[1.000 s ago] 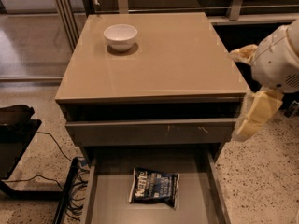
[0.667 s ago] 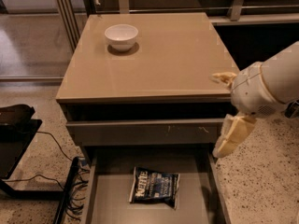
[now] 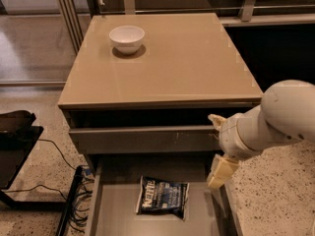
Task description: Pick blue chip bag from middle drawer and place on counter
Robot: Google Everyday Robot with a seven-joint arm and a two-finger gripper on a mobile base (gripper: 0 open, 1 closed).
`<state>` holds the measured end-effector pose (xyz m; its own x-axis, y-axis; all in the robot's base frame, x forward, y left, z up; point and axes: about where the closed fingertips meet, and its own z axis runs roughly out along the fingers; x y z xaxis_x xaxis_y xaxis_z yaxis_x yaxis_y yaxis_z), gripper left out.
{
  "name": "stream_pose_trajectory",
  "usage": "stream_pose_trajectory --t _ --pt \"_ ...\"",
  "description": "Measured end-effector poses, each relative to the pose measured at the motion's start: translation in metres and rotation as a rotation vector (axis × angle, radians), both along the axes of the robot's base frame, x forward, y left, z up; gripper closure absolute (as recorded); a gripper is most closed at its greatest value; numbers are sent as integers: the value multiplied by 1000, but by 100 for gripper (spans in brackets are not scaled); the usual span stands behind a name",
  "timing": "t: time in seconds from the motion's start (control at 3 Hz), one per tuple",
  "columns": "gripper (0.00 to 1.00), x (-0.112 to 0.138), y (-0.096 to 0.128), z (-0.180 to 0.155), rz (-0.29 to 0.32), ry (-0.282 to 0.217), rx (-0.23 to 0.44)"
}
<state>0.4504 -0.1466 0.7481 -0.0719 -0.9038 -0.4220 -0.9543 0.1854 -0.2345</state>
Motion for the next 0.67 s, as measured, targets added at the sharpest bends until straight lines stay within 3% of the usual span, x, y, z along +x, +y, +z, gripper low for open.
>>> stream_pose_trajectory --t 0.33,0.67 --pt "0 2 -3 -3 -34 -1 -8" --pt "0 2 -2 -4 -30 0 -9"
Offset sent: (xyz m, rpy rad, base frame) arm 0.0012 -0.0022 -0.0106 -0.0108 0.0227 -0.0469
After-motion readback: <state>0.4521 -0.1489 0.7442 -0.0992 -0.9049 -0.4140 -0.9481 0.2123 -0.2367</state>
